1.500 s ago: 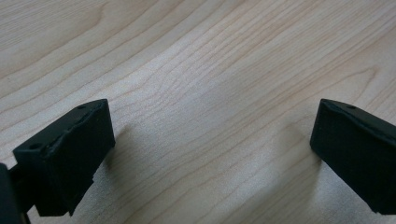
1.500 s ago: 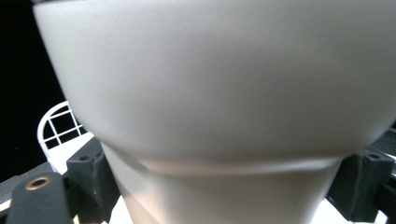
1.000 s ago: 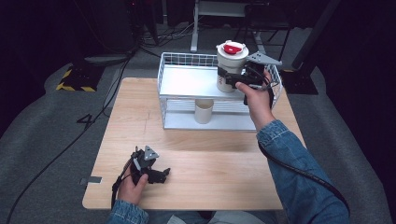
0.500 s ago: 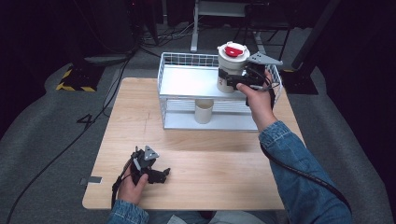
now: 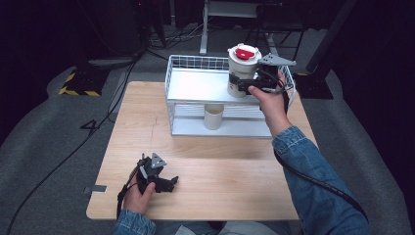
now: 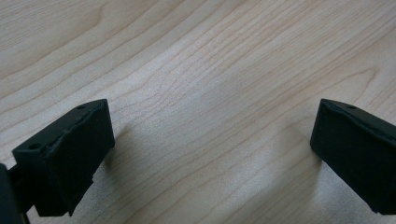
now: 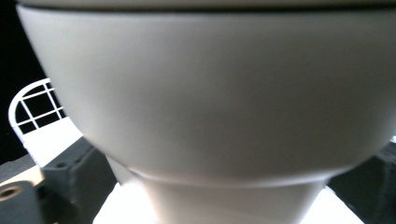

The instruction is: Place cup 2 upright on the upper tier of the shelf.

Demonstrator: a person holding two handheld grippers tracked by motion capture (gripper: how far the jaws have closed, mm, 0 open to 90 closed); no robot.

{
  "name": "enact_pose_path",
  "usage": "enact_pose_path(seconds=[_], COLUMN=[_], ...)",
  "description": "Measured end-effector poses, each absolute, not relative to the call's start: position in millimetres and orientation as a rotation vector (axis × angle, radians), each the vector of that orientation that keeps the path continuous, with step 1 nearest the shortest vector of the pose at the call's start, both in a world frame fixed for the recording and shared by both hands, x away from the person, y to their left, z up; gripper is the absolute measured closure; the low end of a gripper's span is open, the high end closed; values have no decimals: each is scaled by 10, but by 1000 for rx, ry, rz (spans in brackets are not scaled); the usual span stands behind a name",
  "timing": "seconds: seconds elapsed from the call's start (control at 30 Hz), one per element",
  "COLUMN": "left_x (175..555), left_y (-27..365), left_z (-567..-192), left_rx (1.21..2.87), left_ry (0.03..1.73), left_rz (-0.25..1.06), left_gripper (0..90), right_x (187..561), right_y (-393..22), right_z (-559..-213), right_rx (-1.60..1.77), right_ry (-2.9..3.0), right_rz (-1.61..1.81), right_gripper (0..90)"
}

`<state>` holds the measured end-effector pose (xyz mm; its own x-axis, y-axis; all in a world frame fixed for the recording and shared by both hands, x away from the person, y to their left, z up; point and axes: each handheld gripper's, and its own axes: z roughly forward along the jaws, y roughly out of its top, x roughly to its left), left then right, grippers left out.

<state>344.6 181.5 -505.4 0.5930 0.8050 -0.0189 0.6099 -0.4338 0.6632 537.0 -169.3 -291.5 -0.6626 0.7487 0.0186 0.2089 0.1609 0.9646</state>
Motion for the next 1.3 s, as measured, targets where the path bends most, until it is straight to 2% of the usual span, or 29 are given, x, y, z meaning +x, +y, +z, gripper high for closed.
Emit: enact_pose_path(seconds=[0.13,0.63,0.93,1.3], left_x=[3446,3446,3424,3376], left_y=[1815,1815,1824,1888], left_z=[-5054,-5054,-5055,-5055], left_rx=[2188,2188,2187,2193], left_ry=[1116,1116,1122,1105], left_rz=[399,399,400,388], left_gripper=[2,2,3,3], right_x=[5371,5179,4926,4565], right_y=[-1728,-1974,-2154,-2370], right_z=[-2899,-2796,-2724,-2828], right_rx=[917,885,845,796], right_ry=[1988,2016,2063,2154], right_rz=[1530,1520,1556,1610], right_gripper=[0,0,6,11])
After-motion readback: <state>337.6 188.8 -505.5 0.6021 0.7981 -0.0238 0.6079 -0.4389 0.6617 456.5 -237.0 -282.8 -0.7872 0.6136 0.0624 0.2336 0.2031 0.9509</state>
